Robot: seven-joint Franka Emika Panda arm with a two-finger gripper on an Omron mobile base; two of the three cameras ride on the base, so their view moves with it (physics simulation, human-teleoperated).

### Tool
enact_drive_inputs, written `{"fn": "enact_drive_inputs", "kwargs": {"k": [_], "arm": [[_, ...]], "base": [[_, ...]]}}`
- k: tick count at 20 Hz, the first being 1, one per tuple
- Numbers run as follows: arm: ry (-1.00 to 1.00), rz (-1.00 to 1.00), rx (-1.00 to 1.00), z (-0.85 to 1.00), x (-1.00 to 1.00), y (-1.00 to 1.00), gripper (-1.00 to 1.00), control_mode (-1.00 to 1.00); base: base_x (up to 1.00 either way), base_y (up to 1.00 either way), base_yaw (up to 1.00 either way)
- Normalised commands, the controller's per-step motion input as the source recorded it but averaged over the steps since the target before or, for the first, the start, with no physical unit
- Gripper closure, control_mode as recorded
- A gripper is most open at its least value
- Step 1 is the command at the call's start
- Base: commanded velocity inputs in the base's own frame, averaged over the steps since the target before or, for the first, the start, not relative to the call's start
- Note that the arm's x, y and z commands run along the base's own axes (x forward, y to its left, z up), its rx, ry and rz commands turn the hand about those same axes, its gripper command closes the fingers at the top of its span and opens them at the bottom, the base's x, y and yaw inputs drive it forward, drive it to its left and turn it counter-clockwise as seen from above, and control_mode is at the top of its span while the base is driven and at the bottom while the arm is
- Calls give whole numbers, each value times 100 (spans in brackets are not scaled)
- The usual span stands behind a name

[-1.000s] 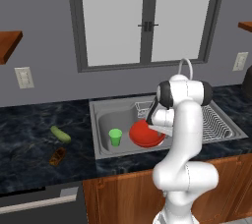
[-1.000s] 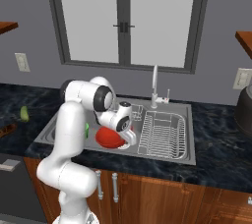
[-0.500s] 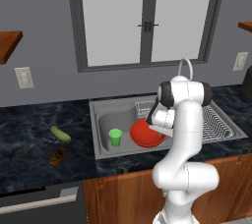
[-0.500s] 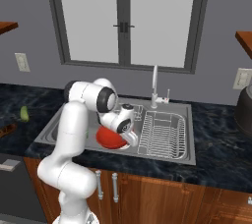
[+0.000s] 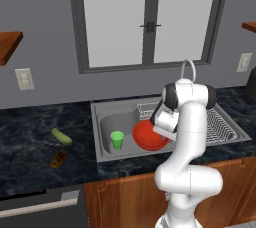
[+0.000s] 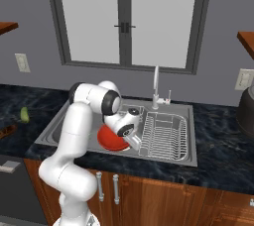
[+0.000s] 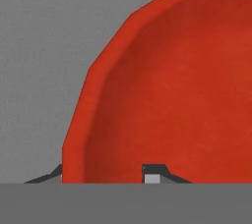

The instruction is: Remove the cucumber and sweet potato from the sink. Then move the bowl and cup from the counter to the sink for washing.

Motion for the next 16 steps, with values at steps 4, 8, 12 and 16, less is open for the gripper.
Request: {"fn": "enact_drive_inputs", "kwargs": {"k": [4,8,12,16], "arm": [[-6,0,0,-14,7,8,100,-100],[-6,0,0,-13,8,12,100,-100],[-4,0,0,-11,11,14,100,-100],[-1,-1,0,-12,12,15,100,-100]], "base": [[0,0,0],[0,0,0],[0,0,0],[0,0,0]]}}
